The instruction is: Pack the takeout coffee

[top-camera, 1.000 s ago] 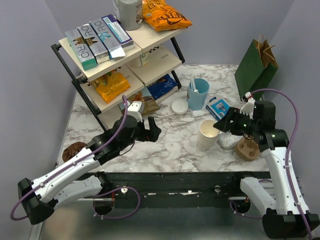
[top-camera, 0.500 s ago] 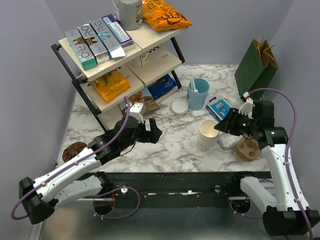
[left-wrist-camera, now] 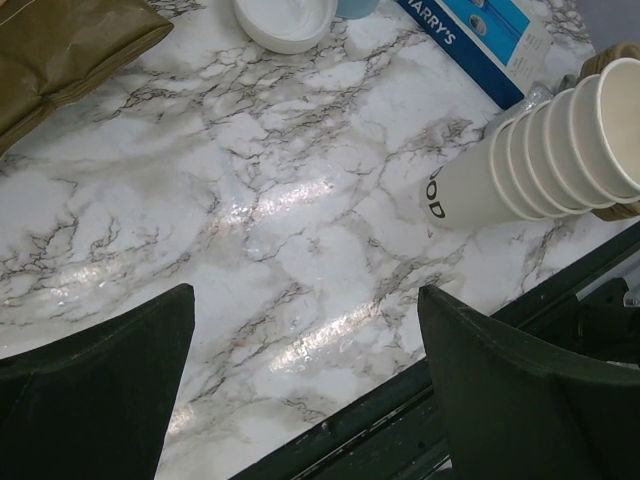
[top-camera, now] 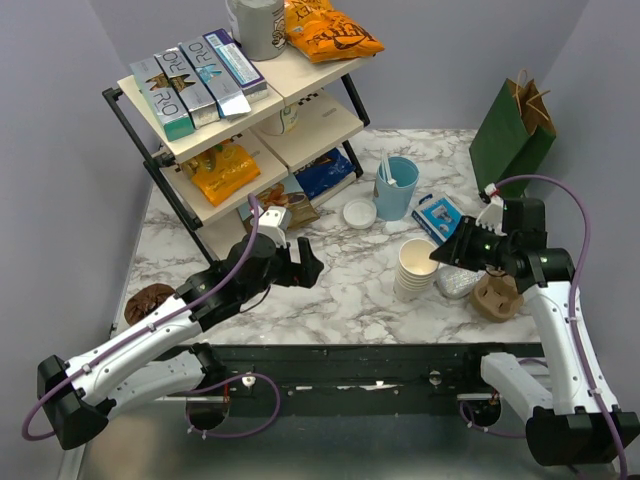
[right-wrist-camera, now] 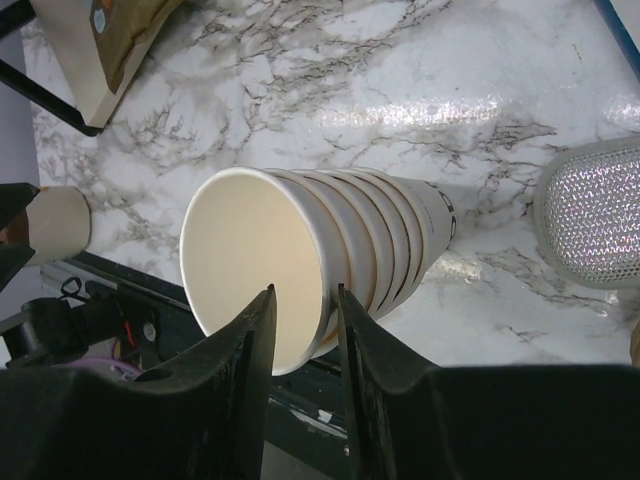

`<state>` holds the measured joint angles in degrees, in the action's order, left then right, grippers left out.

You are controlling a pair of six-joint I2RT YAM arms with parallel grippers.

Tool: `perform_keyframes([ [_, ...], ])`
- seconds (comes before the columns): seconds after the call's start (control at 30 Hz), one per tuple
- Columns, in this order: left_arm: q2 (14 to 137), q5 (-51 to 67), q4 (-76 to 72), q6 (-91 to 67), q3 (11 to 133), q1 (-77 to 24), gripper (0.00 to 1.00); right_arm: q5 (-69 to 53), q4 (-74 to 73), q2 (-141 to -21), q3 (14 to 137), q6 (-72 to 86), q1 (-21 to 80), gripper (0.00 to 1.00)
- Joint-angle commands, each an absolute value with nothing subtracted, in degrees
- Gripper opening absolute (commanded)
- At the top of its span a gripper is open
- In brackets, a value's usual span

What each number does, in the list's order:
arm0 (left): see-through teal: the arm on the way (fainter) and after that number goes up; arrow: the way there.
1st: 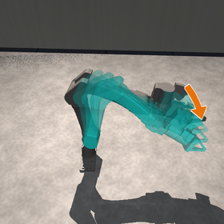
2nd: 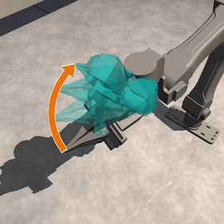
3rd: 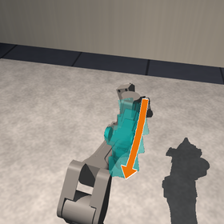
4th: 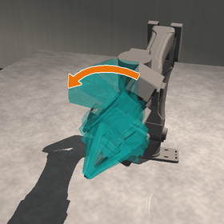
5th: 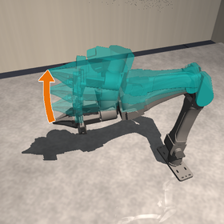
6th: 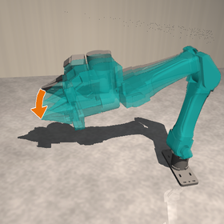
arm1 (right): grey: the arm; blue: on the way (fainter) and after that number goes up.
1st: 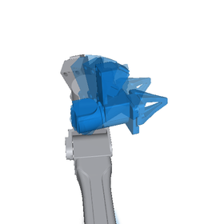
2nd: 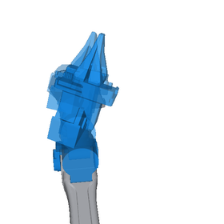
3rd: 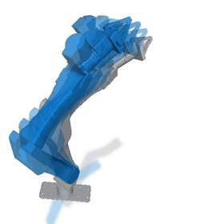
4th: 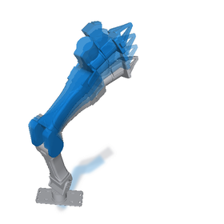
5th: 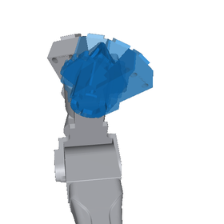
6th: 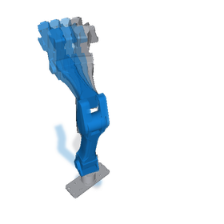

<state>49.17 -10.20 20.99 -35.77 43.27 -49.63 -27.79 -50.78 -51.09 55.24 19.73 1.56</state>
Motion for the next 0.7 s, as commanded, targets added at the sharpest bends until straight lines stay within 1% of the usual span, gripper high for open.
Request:
perform_keyframes([
  [0.0,47.99,-9.84,20.22,-35.24,42.63,-49.75,0.99,-27.33,-53.26,-51.59,56.95,20.48,2.11,0.38],
  [0.17,47.99,-9.84,20.13,-35.24,42.45,-49.75,0.99,-26.63,-53.7,-51.86,57.04,20.83,2.11,0.27],
  [0.3,47.81,-10.11,20.39,-35.24,42.45,-49.75,0.99,-25.58,-54.4,-51.86,58.27,21.53,2.2,0.25],
  [0.43,47.46,-10.11,20.3,-35.33,42.19,-49.75,0.99,-24.79,-54.93,-51.68,59.59,22.41,2.11,0.18],
  [0.5,47.37,-10.11,20.21,-35.42,42.1,-49.75,0.99,-24.96,-54.84,-51.42,59.94,22.94,2.11,0.17],
  [0.6,47.29,-10.02,20.3,-35.59,42.01,-49.75,0.99,-25.05,-54.58,-51.24,60.55,23.55,2.11,0.08],
  [0.63,47.29,-10.02,20.3,-35.68,42.01,-49.75,0.99,-24.53,-54.67,-51.24,60.64,24.16,2.2,0.01],
  [0.67,47.29,-10.02,20.39,-35.68,41.92,-49.75,0.99,-24.43,-54.41,-51.15,60.64,24.34,2.11,0.01],
])
